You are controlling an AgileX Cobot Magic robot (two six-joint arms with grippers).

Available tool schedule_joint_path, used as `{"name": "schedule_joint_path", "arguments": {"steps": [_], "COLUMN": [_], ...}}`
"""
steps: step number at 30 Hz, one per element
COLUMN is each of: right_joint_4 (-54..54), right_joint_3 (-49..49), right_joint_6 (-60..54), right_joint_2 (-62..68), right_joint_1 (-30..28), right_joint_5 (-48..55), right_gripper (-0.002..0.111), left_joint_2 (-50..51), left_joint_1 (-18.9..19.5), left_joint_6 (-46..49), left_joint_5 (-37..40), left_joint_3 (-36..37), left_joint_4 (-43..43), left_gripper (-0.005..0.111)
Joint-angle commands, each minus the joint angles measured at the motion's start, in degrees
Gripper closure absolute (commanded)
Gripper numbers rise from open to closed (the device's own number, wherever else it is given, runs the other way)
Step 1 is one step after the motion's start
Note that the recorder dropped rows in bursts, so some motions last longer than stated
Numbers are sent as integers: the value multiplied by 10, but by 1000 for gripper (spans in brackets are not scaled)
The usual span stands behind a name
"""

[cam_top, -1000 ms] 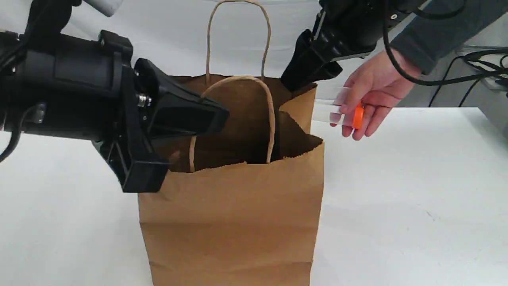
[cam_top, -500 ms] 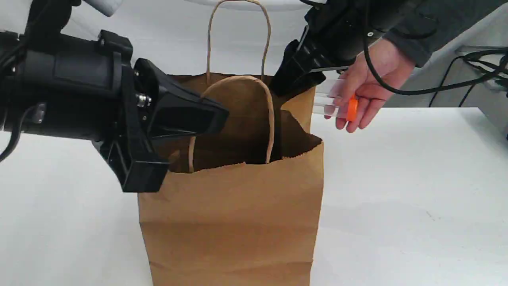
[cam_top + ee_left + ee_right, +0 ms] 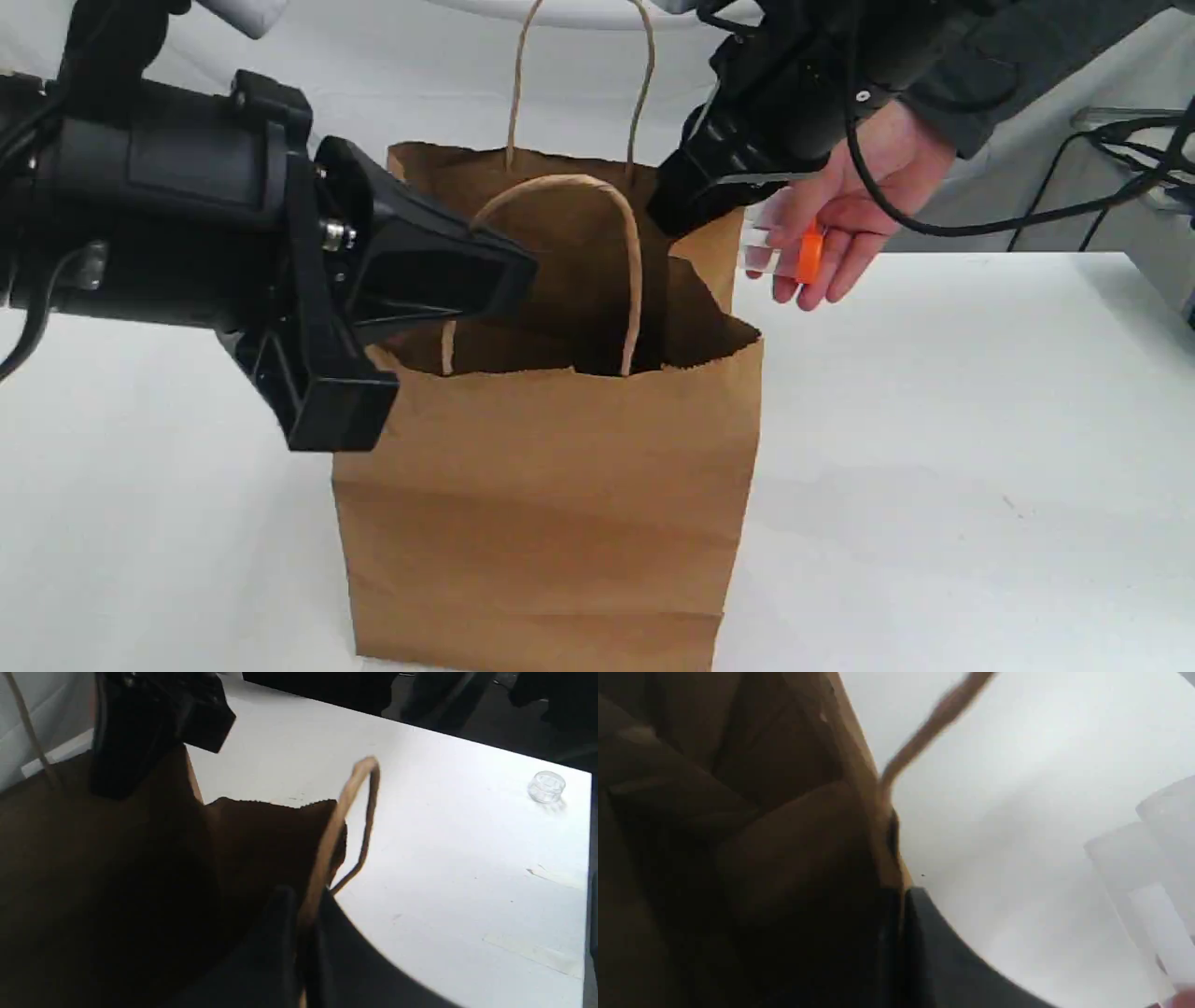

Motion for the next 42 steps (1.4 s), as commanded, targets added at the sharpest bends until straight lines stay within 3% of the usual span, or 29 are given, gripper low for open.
{"name": "schedule_joint_path", "arguments": {"steps": [1,9,17,42], "right_joint_4": [68,108,249,254], "right_joint_3": [-3,-3,-3,-3], "right_joint_6": [20,77,103,107], "right_joint_2": [-2,2,59,105], "right_joint_1": [-7,-45,-92,-92], "right_joint_5": [2,24,49,49], "right_gripper": [108,108,108,108], "left_joint_2": [-1,-1,-1,-1], "left_joint_1": [-3,-3,-3,-3], "left_joint_6": [-20,-20,-52,-58], "left_joint_5": [0,41,45,27], "left_joint_3": [-3,-52,-121,-122], "left_joint_4": [-9,-54,-52,-47], "left_gripper": [107,107,107,107]}}
